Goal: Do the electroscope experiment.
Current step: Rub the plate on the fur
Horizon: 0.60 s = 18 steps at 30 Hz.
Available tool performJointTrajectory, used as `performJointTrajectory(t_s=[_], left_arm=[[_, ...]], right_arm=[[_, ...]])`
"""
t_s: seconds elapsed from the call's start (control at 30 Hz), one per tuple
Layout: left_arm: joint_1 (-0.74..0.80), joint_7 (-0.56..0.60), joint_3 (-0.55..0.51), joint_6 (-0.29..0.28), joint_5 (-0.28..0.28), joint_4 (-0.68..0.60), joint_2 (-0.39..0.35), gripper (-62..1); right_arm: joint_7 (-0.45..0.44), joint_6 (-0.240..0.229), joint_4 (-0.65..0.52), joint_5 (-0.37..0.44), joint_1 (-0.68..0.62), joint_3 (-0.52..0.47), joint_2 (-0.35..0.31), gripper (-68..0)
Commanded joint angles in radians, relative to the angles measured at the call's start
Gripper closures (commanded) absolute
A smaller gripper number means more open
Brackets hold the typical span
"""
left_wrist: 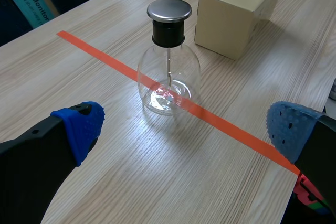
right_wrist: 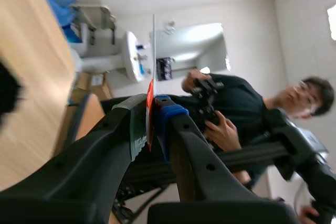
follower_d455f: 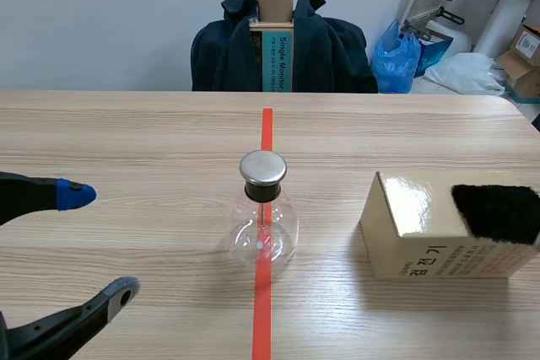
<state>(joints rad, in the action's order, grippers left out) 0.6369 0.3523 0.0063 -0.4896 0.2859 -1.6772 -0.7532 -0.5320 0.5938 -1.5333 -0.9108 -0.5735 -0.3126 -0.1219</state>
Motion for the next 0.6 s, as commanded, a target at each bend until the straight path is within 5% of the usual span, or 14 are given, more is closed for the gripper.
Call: performJointTrajectory(t_s=[0.0,0.57], left_arm=[[-0.003,0.017,0.003,0.001,0.009,-0.003,0.007,-62.3],[-0.003,0.017,0.003,0.001,0.009,-0.003,0.007,-62.3]], right_arm=[[-0.014,0.011,0.01,-0.008,0.01,0.008,0.0,-0.7],[-0.028,0.01,0.221,-0.095,0.02,0.037,0.0,-0.7]])
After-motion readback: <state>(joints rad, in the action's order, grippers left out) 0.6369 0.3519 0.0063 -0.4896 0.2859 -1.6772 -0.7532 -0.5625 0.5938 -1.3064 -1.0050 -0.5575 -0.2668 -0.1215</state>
